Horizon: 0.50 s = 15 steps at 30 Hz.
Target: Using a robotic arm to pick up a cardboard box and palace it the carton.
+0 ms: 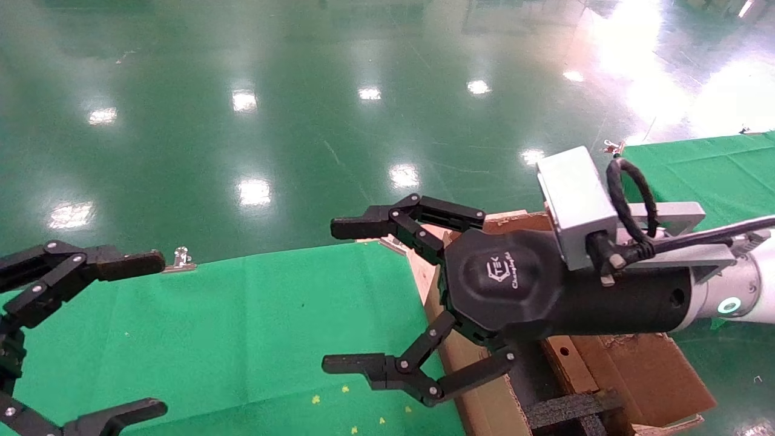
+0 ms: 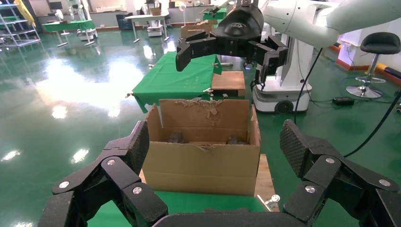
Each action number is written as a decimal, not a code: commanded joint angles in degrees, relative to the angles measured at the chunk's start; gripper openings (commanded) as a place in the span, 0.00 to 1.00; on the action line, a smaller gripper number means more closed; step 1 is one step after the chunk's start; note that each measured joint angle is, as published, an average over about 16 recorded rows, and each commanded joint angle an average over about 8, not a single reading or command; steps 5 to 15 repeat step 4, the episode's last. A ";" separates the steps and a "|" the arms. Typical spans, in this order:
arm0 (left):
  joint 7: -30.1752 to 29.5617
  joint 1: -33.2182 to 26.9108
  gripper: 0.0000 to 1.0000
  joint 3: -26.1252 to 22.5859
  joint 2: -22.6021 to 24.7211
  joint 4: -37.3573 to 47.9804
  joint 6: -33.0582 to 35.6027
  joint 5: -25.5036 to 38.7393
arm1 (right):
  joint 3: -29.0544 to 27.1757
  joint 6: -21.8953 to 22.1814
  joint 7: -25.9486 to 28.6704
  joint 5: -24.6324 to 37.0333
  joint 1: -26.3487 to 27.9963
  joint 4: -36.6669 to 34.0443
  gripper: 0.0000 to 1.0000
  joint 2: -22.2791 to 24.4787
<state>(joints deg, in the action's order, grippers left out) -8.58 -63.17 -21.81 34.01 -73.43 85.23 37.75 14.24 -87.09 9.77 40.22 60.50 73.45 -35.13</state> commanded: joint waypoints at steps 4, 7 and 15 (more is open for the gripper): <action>0.00 0.00 1.00 0.00 0.00 0.00 0.00 0.00 | 0.69 0.54 0.42 0.63 0.40 0.04 1.00 0.03; 0.00 0.00 1.00 0.00 0.00 0.00 0.00 0.00 | 0.69 0.54 0.42 0.63 0.40 0.04 1.00 0.03; 0.00 0.00 1.00 0.00 0.00 0.00 0.00 0.00 | 0.69 0.54 0.42 0.63 0.40 0.04 1.00 0.03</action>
